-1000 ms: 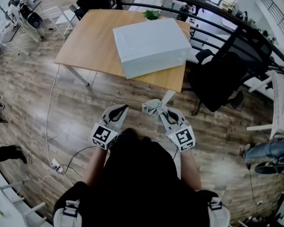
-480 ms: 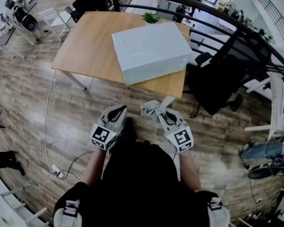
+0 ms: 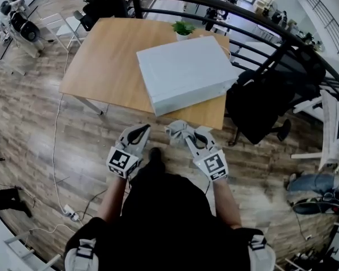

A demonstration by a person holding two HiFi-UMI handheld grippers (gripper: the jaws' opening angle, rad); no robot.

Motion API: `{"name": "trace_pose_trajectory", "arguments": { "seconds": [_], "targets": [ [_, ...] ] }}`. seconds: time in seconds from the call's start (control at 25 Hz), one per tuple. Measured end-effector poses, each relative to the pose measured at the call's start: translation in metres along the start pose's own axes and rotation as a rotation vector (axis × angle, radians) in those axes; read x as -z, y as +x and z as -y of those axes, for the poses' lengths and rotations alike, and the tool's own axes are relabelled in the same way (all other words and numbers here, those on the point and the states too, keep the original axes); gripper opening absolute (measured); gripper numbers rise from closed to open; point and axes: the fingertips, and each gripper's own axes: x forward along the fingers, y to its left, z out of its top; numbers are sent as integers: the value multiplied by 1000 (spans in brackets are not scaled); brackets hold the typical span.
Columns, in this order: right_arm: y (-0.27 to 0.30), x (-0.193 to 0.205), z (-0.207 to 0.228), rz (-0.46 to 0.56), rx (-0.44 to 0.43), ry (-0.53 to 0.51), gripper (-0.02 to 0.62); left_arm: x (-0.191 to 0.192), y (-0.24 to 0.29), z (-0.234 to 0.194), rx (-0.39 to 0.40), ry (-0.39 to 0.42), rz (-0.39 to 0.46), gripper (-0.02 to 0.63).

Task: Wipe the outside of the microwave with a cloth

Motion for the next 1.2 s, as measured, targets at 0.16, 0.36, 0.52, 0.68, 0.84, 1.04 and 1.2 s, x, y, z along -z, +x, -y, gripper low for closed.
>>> {"name": "trace_pose_trajectory", "arguments": {
  "seconds": [0.16, 0.36, 0.52, 0.68, 0.84, 1.04, 1.2],
  "targets": [
    [39, -6, 4, -20, -4, -14, 25, 8, 7, -34, 3, -23, -19, 3],
    [82, -15, 13, -35, 4, -26, 25, 10, 19, -78, 4, -23, -17, 3],
    [113, -25, 25, -43, 25, -31, 25, 2, 32, -107, 27, 4, -3, 3],
    [139, -30, 34, -54, 54, -37, 25, 2, 40, -128, 45, -9, -18, 3],
    [161, -32, 42, -72, 72, -33, 25, 2, 46, -148, 53, -13, -21, 3],
    [185, -31, 48, -112, 90, -32, 25, 5, 48, -167, 58, -32, -27, 3],
    [201, -16, 49, -186, 92, -109, 25, 7, 51, -176, 76, -25, -22, 3]
  ]
}}
